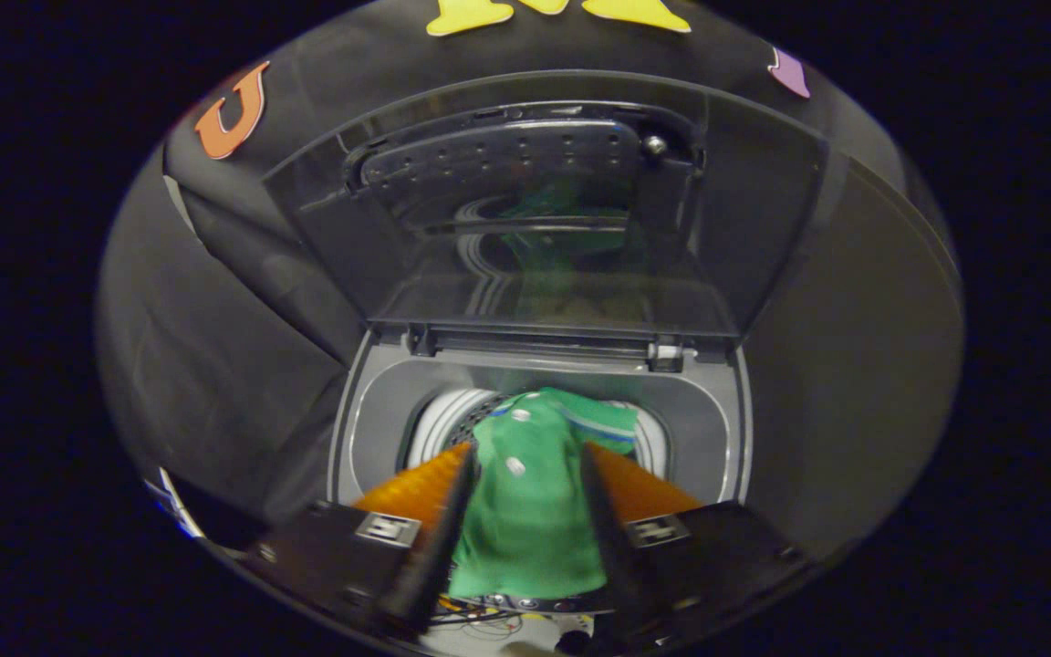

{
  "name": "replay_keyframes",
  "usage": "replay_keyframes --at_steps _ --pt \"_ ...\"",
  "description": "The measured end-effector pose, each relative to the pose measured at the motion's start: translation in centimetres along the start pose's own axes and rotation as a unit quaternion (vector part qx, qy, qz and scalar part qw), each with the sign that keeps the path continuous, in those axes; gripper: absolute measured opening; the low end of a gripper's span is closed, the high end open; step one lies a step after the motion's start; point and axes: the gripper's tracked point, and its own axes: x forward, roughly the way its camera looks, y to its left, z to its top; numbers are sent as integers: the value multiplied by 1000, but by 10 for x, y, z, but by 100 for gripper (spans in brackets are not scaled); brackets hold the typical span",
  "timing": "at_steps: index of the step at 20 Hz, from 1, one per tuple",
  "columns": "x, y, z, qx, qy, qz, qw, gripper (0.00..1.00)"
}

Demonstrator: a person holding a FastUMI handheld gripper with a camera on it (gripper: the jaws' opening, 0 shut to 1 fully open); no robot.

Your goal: Put the clothes into the washing machine and then close the washing machine lid.

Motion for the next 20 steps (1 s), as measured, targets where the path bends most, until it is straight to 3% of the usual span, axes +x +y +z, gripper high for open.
replay_keyframes --at_steps 1,10,20 --pt "-3 -2 1 -1 -3 -2 1000 93" --pt "-19 -13 9 -7 -28 -14 999 90" --pt "-62 -11 80 -40 -133 -19 990 90"
